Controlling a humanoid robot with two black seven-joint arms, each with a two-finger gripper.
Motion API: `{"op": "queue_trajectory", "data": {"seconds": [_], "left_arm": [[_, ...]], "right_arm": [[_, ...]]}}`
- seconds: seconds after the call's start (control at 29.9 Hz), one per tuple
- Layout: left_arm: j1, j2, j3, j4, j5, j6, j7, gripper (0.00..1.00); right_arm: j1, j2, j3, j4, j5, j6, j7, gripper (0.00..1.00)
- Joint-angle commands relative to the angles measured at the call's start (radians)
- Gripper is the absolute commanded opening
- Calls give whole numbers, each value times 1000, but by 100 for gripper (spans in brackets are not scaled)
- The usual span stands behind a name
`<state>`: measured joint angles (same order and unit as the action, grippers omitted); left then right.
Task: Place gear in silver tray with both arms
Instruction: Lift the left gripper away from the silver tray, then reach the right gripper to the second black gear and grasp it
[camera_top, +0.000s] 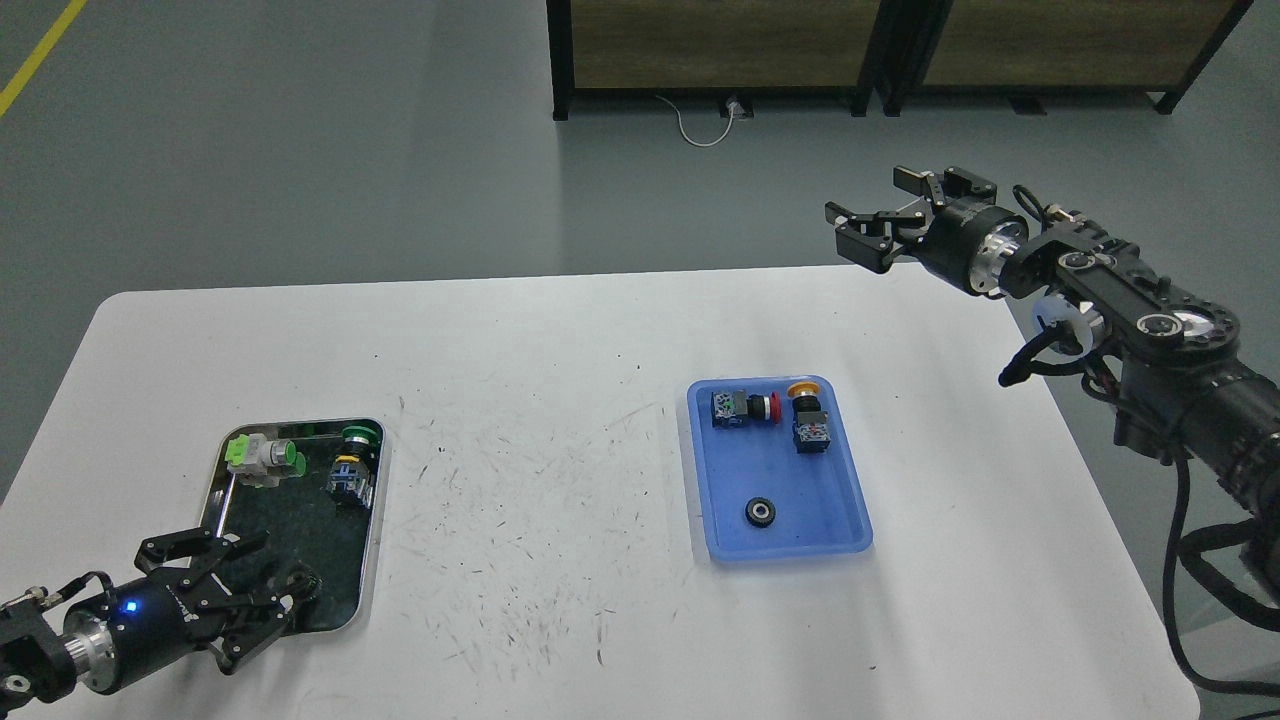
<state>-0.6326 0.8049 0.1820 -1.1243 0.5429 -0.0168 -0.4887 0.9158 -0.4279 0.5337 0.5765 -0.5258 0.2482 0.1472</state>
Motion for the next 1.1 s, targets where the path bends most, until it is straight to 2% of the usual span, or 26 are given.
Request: {"op": "queue_trajectory", "data": {"seconds": [0.0,0.27,0.53,0.6,0.8,1.07], "left_arm": [[-2,4,-64,12,-9,-2,0,79],[-70,7,-203,58,-139,-17,0,97],[-173,-10,-286,63,-222,-15,0,98],[-191,-15,-302,61,-225,-6,13,98],[-211,-44,-352,61,-225,11,45,98],[-220,-69,-354,61,-225,40,47,98]], "right_arm": [[-2,-12,-37,63,1,0,-3,94],[-2,-132,-219,298,7,16,-8,94],[-2,-258,-366,476,10,78,-17,94],[-3,-273,-405,502,9,86,-17,94],[-23,-276,-471,526,1,88,-18,94],[-106,-207,-515,511,-59,83,-18,94]]}}
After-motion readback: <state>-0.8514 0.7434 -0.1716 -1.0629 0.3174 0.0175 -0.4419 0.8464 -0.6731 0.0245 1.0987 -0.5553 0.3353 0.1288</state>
